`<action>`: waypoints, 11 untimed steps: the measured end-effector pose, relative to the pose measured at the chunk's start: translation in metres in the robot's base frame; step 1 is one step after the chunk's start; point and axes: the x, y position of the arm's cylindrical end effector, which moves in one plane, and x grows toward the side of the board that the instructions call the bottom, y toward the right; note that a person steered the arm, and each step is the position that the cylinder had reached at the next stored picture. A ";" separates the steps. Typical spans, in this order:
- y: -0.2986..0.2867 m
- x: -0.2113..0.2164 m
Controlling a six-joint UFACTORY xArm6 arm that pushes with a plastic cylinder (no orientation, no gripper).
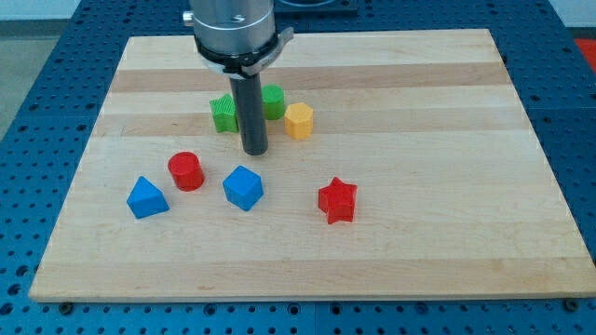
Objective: Place the yellow hexagon and red circle diagonally to each other
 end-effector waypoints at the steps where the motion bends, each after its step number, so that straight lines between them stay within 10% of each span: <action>1: -0.014 0.000; 11: -0.042 -0.020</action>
